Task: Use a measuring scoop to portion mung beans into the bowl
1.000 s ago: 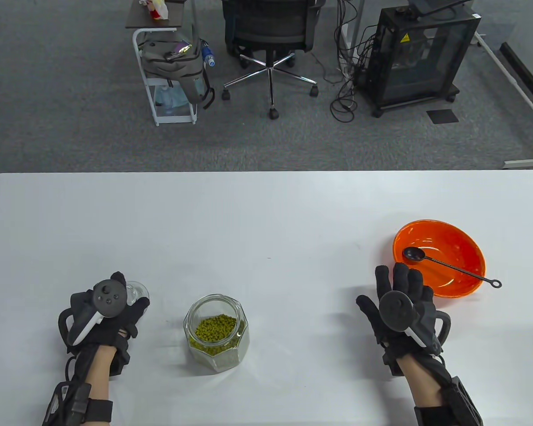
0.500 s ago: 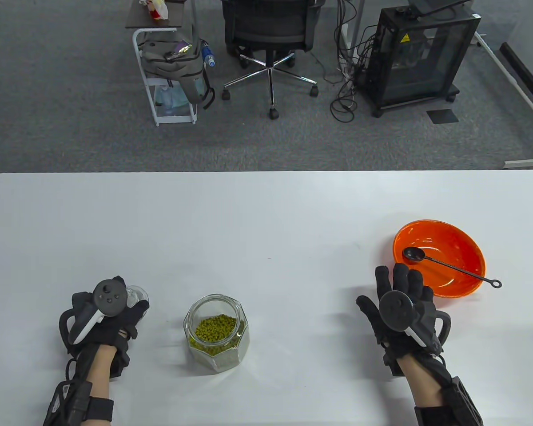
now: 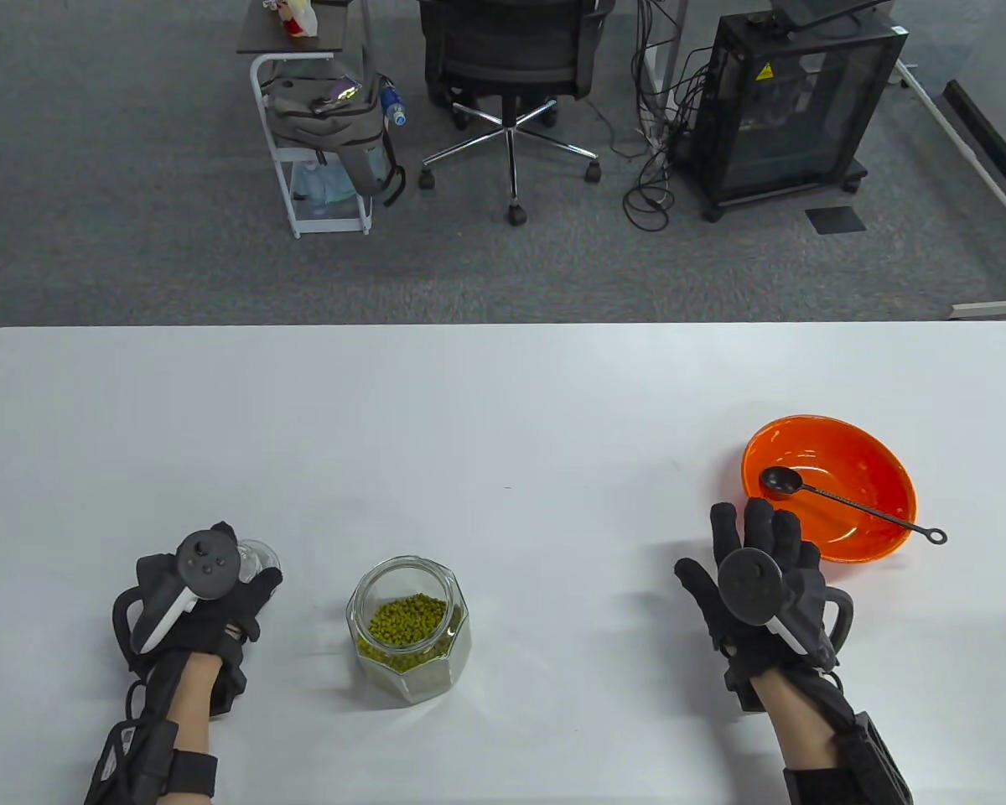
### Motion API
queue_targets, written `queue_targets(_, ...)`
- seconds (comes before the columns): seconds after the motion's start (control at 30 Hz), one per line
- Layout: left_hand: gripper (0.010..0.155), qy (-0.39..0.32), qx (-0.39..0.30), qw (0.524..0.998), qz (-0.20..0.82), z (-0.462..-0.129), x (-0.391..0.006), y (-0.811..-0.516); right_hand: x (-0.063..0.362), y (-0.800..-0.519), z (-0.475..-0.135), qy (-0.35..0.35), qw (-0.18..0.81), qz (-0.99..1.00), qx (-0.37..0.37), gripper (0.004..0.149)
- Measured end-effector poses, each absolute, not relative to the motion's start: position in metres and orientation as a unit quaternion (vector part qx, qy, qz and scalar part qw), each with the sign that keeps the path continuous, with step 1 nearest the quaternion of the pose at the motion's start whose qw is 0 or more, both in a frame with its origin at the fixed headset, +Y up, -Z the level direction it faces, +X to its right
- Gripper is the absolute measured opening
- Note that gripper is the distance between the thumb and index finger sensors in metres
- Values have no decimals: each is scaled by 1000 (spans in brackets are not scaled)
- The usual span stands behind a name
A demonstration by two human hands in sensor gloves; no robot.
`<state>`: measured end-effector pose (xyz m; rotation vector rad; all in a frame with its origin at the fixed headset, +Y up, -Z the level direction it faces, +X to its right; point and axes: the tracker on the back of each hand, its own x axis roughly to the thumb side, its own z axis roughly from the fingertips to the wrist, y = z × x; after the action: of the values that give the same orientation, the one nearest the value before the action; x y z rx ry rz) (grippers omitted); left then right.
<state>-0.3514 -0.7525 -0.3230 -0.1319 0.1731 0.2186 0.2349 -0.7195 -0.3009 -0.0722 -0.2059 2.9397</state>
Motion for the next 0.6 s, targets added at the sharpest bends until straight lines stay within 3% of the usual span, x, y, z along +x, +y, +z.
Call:
queue_targets(0.23, 99, 79, -35, 991, 102, -316, -344, -739, 238, -718, -301, -77, 101, 991, -31, 83)
queue_targets(0.33, 96, 59, 20, 995, 80, -309, -334, -722, 241, -717, -301, -79, 104, 991, -37, 83)
queue_targets(0.6, 91, 16, 76, 992, 97, -294, -318, -698, 253, -713, -301, -90, 117, 987, -65, 83)
